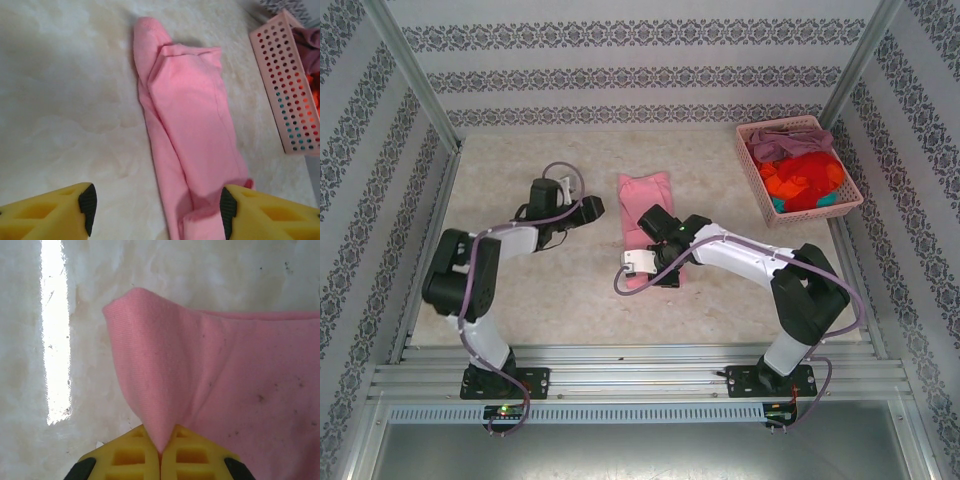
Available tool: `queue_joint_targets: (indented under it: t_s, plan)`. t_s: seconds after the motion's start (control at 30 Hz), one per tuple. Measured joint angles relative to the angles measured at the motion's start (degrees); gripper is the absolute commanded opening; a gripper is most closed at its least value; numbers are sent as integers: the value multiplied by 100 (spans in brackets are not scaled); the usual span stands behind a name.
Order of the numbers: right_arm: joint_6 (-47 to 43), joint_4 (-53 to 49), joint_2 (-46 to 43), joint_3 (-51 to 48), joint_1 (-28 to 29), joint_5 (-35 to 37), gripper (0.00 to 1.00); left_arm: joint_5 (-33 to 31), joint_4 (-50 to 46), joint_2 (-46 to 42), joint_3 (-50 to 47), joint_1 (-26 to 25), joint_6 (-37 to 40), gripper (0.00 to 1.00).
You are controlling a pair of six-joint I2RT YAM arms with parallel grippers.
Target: Fold and stack the t-shirts
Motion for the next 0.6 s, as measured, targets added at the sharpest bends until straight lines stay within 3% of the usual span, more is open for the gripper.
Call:
queue_joint_targets:
  t_s: [0.17, 0.6]
  plan:
    - [0, 7, 4, 203, -2, -39, 0, -151, -629, 824, 935, -361, -791, 43]
    - [0, 81, 72, 352, -2, -35, 0, -540, -1845, 1971, 2769, -656, -1333, 35]
